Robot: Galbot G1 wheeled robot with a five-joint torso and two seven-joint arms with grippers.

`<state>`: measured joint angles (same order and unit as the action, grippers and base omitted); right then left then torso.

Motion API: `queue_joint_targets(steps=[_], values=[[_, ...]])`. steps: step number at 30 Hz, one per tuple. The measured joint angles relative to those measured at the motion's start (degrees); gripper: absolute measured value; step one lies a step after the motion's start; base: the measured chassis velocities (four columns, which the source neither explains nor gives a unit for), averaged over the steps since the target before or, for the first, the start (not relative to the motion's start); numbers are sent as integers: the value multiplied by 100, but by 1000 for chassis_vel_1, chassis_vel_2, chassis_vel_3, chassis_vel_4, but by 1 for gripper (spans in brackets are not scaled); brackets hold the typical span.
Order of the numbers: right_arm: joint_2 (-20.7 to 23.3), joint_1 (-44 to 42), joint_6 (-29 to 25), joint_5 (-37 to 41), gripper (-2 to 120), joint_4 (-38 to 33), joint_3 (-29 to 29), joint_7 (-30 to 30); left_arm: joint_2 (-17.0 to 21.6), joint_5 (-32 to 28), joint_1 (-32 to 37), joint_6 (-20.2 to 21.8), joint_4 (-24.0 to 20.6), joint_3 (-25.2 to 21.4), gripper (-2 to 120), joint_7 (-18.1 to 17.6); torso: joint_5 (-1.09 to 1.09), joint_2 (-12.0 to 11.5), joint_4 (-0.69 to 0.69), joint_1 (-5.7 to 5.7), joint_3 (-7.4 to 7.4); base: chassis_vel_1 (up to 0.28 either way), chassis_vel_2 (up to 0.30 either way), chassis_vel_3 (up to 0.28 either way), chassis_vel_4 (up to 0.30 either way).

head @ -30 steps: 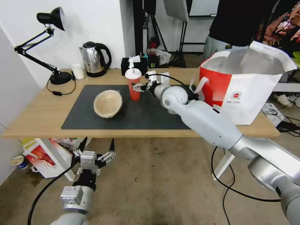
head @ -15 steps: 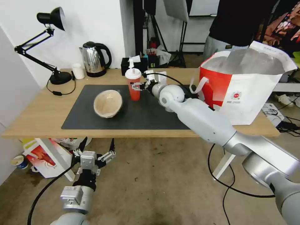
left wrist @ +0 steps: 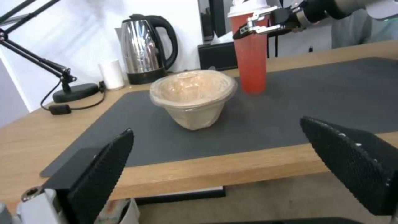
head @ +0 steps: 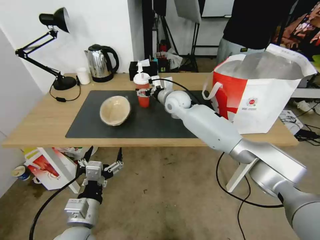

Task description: Pick up the trash from the table and place it into the takeout bag.

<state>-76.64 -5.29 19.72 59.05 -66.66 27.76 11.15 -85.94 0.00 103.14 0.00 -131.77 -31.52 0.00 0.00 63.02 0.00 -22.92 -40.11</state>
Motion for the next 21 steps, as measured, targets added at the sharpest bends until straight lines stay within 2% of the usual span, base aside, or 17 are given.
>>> queue_joint_targets(steps=[21], values=[[-147, 22, -241, -90, 98, 378, -46, -250, 0, 0, 0, 0, 0, 0, 100, 0, 1, 0, -1, 0, 0, 0, 0, 0, 0]])
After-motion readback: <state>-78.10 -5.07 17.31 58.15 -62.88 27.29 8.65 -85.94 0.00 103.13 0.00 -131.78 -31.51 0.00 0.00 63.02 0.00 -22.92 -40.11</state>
